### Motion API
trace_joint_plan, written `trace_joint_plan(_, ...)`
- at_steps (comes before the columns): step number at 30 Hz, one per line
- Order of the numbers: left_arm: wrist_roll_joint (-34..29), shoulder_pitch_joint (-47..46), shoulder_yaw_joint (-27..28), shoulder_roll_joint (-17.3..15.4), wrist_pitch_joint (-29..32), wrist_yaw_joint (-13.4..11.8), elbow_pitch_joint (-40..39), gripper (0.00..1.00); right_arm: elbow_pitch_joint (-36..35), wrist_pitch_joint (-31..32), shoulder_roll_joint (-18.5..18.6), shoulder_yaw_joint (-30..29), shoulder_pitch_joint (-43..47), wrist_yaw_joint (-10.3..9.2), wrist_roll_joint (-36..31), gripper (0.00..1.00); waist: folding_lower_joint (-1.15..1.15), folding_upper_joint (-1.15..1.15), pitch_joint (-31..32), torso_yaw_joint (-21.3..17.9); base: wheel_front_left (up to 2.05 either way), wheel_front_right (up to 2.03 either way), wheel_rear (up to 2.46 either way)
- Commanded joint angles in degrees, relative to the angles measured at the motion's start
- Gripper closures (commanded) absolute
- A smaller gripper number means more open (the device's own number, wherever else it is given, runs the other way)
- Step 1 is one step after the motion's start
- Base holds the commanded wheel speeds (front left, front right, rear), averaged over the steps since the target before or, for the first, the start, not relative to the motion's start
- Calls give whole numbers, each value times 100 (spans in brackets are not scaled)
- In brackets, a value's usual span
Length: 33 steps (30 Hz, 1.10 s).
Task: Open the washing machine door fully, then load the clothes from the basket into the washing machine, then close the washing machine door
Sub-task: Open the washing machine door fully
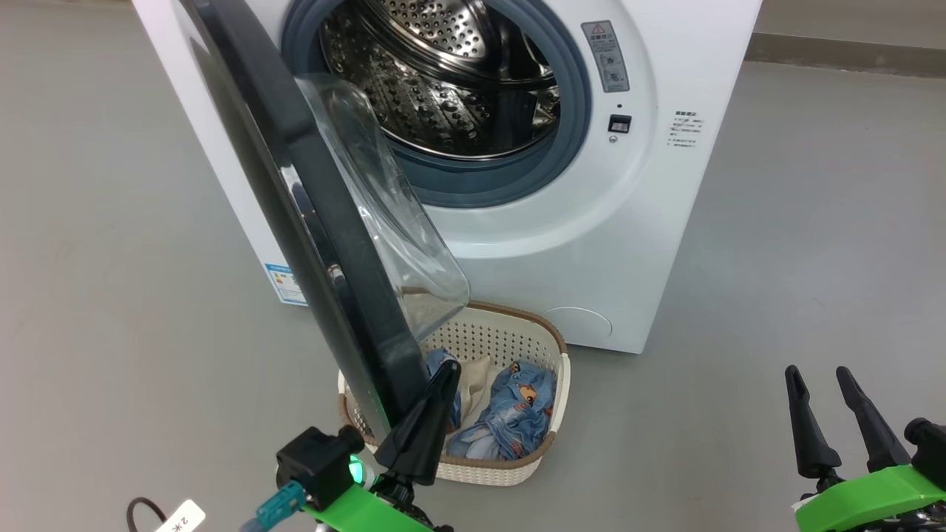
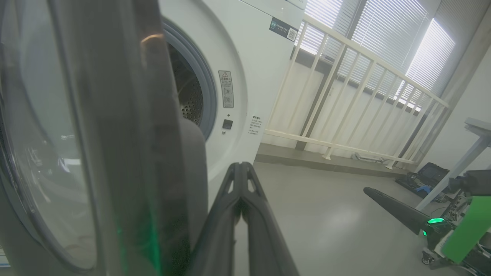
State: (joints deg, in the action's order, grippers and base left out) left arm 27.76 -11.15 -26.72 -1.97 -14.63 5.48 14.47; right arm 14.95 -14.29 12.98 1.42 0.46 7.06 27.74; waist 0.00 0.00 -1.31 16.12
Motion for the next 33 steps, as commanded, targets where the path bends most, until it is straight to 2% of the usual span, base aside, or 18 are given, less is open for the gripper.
trace_joint_plan(1,-51,-58,339,-195,-31,-148,-103,100,-146,-71,106,70,-78,43,3,0,0,0,9,48,0,0,0)
trace_joint_plan(17,-124,235,261,-405,192,-390,-588,100,-173,-71,64,75,-26,43,3,0,0,0,102,402,0,0,0)
trace_joint_plan(33,35,334,447,-565,313,-583,-829,100,-188,-71,20,31,-41,43,-12,0,0,0,107,647,0,0,0)
